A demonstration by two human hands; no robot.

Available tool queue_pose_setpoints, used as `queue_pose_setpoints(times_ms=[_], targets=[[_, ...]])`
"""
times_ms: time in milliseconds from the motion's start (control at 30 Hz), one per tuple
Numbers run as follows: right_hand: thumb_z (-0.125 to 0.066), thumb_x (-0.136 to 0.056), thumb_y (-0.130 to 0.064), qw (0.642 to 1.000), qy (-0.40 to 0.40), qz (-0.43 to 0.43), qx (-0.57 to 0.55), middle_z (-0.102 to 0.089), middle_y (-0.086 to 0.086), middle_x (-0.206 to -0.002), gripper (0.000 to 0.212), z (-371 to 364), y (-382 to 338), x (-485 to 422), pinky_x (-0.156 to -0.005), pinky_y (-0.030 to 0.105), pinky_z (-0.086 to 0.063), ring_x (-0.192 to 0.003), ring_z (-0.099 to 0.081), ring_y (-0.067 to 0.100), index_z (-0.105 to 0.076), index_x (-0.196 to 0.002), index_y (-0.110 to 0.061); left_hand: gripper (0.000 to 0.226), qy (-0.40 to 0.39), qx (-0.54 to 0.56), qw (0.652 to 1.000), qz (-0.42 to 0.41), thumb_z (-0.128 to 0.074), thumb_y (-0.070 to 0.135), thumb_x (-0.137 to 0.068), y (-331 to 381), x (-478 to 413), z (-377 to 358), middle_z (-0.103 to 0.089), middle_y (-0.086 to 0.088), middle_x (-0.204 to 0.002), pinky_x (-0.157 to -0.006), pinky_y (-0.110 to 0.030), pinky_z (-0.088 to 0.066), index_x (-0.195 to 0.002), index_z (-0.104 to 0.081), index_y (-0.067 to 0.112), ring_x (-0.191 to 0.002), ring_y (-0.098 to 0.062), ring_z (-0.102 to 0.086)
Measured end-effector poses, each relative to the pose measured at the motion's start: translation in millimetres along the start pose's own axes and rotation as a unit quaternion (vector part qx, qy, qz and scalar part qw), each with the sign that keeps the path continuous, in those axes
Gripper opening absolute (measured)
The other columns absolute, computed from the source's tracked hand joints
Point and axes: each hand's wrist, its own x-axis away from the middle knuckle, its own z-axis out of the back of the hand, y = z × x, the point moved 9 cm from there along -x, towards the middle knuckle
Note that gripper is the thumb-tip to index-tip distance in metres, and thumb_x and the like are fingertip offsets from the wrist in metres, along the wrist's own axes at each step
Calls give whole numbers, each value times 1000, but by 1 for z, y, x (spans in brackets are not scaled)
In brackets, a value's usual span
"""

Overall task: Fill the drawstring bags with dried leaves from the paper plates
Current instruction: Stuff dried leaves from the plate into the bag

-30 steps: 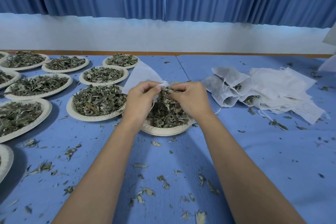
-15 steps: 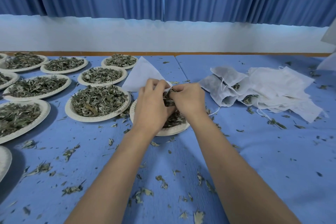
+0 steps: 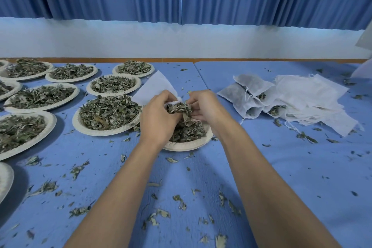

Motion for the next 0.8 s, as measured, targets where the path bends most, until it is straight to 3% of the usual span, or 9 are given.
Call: queue_pose_setpoints(times_ms=[67, 133, 233, 300, 400, 533, 667, 800], targets=[[-45, -92, -4, 999, -18, 28, -18, -58, 9, -90, 36, 0, -1, 6, -101, 41, -43, -103, -58, 32, -54, -126, 4, 22, -12, 3, 1000, -7, -74, 12, -71, -2, 1, -1, -64, 5, -83, -63, -31, -37, -83, -58, 22, -69, -16, -49], [-44, -92, 1, 998, -28, 5, -63, -61, 13, -94, 35, 3, 6, 7, -96, 37, -46, -104, -62, 29, -53, -126, 3, 24, -22, 7, 1000, -18, -72, 9, -71, 0, 1, -3, -63, 8, -84, -64, -30, -38, -83, -57, 23, -70, -13, -50], [-40, -94, 3, 992, -12, 33, -124, -61, 10, -79, 33, 9, 6, 2, -82, 36, -53, -71, -63, 24, -50, -126, -1, 27, -36, 45, 998, 3, -70, 2, -71, -5, -1, -3, -63, 15, -79, -70, -30, -43, -81, -57, 23, -76, -13, -57], [-43, -94, 3, 991, 5, 104, -83, -61, 9, -85, 29, 14, 2, 2, -71, 32, -57, -63, -62, 19, -50, -121, -5, 29, -44, 78, 996, 16, -70, -1, -71, -8, -2, -2, -61, 19, -73, -66, -26, -42, -78, -56, 25, -69, -7, -54], [-58, -88, 3, 978, 28, 205, 11, -61, 6, -96, 21, 15, -5, 3, -65, 28, -59, -67, -63, 20, -65, -105, -8, 37, -56, 135, 989, 12, -71, -5, -71, -4, -2, 0, -60, 18, -77, -63, -8, -38, -75, -56, 28, -66, 9, -51], [-65, -85, -4, 936, 111, 304, 140, -70, -4, -87, 18, 16, -18, 7, -54, 13, -49, -58, -63, 3, -75, -97, -13, 37, -72, 175, 982, 28, -71, -8, -72, -6, -4, 2, -63, 13, -84, -67, -9, -42, -77, -58, 26, -79, 0, -56], [-60, -89, -9, 906, 160, 339, 195, -74, 2, -93, 19, 16, -25, 12, -73, 26, -51, -80, -66, 12, -74, -100, -12, 33, -72, 185, 979, 49, -74, -5, -72, -9, -6, 1, -64, 10, -82, -66, -11, -43, -77, -60, 24, -74, 2, -56], [-56, -90, -11, 887, 177, 366, 220, -72, 4, -93, 16, 4, -28, 19, -76, 31, -49, -86, -64, 19, -69, -99, -11, 30, 17, 159, 983, 96, -72, 1, -75, -22, -9, 10, -60, 15, -76, -63, -14, -40, -71, -56, 26, -70, -1, -54]])
